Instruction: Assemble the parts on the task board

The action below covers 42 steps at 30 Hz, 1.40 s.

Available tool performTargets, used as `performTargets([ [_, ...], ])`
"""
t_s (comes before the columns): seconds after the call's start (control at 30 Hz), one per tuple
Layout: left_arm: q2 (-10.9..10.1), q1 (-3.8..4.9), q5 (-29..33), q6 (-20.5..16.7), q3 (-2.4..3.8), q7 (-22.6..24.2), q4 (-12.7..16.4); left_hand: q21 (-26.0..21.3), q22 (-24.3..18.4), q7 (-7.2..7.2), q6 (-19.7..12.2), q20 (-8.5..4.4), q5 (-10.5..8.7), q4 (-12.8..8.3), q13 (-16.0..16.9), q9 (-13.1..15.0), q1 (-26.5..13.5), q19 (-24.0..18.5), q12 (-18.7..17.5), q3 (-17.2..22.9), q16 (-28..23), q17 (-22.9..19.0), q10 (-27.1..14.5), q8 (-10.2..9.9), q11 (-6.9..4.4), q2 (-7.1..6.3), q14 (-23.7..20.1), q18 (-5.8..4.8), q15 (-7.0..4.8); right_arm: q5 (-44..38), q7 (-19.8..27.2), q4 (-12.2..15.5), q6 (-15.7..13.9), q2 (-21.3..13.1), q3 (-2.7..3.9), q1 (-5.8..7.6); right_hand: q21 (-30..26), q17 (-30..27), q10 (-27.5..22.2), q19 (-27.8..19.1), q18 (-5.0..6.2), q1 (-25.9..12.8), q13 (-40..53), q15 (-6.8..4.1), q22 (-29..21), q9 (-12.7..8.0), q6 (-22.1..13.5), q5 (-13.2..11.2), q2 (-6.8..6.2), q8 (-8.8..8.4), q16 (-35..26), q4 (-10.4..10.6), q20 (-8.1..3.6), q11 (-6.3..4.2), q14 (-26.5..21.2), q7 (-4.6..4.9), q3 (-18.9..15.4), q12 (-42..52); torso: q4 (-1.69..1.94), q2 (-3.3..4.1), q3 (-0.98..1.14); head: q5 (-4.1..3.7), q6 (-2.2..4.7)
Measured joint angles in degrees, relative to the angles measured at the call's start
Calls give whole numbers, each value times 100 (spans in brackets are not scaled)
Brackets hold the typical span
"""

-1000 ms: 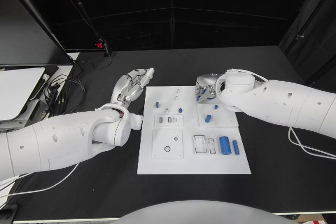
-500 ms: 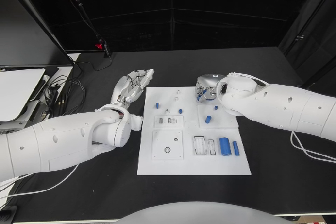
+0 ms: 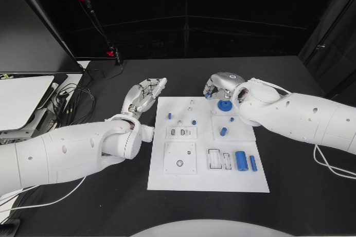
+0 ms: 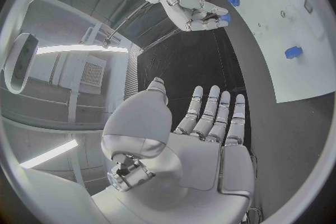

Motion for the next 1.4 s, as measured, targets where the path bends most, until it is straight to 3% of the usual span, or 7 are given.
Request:
performTargets([
  [0.33, 66, -22, 0, 16, 0, 0, -66, 0, 0, 0, 0, 0, 0, 0, 0, 0, 0, 0, 0, 0, 0, 0, 0, 0, 0, 0, 0, 0, 0, 250, 249, -393, -51, 358, 33, -2, 0, -1, 20, 0, 0, 13, -1, 0, 0, 0, 1, -16, -17, -30, 0, 32, 0, 20, 0, 2, 31, -76, 10, 20, 10, 142, 36],
  [0.53, 107, -40, 0, 32, 0, 0, -87, 0, 0, 0, 0, 0, 0, 0, 0, 0, 0, 0, 0, 0, 0, 0, 21, 0, 21, 0, 0, 0, 0, 346, 348, -557, -10, 516, 36, -2, 0, -1, 20, 0, 1, 12, -2, 0, 0, 0, 6, 9, -18, -50, 0, 32, 0, 19, 0, 8, 30, -77, 27, 49, 21, 190, 67],
  [0.9, 118, -65, 0, 53, 0, 0, -98, 23, -1, 0, 0, 0, 0, 0, 0, 0, 23, 0, 0, 0, 0, 0, 21, 0, 21, 23, 0, 0, 0, 456, 474, -749, 103, 646, 37, -5, 0, -4, 50, 0, 0, 11, -5, 0, 0, 0, 14, 9, -18, -54, 0, 47, 0, -11, 0, 18, 43, -139, 76, 104, 33, 201, 84],
  [1.4, 118, -67, 0, 64, 0, 0, -100, 23, -1, 0, 0, 0, 0, 0, 0, 0, 23, 0, 0, 0, 0, 0, 21, 0, 21, 23, 0, 0, 0, 522, 545, -1038, 261, 852, 36, -11, 0, -10, 49, 0, 0, 48, 0, 0, 0, 0, 10, 8, -57, -53, 0, 71, 0, -12, 0, 31, 52, -187, 74, 111, 29, 208, 31],
])
